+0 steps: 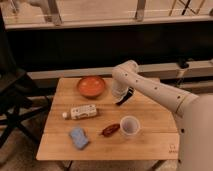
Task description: Knock the eraser over
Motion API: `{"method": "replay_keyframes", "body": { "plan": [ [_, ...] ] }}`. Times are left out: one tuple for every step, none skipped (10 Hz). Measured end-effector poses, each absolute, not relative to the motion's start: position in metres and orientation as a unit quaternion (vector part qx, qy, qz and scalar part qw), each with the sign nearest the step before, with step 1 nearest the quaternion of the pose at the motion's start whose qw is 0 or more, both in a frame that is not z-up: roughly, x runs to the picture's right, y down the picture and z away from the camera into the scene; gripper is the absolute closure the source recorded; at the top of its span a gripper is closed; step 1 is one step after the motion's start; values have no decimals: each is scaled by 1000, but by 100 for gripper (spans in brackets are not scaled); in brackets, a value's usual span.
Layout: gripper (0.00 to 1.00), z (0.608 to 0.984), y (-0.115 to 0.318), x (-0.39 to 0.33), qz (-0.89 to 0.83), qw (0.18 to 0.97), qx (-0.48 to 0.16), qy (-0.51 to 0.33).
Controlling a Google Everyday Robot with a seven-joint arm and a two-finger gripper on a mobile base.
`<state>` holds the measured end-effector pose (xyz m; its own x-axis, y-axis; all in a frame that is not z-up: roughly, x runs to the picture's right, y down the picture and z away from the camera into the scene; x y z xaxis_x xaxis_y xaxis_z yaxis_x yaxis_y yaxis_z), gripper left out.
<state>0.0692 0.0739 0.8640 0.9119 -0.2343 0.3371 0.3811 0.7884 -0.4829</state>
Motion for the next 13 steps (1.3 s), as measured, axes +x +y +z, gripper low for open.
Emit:
{"method": "replay_keyframes", "body": {
  "plan": [
    [99, 863, 74, 68, -165, 936, -282, -133],
    [99, 861, 74, 68, -165, 936, -281, -135],
    [99, 861, 74, 71, -163, 936, -282, -137],
    [99, 863, 76, 76, -162, 935, -283, -137],
    [99, 865, 80, 85, -160, 935, -284, -138],
    [99, 865, 81, 95, -151, 936, -286, -141],
    [99, 864, 80, 100, -148, 936, -285, -143],
    [99, 862, 81, 104, -143, 936, -288, -146],
    [99, 862, 82, 105, -143, 934, -291, -148],
    [99, 862, 83, 105, -144, 933, -293, -151],
    [99, 862, 83, 105, -144, 932, -294, -153],
    [99, 862, 85, 110, -142, 931, -298, -155],
    [99, 862, 86, 115, -139, 931, -301, -157]
  ]
}}
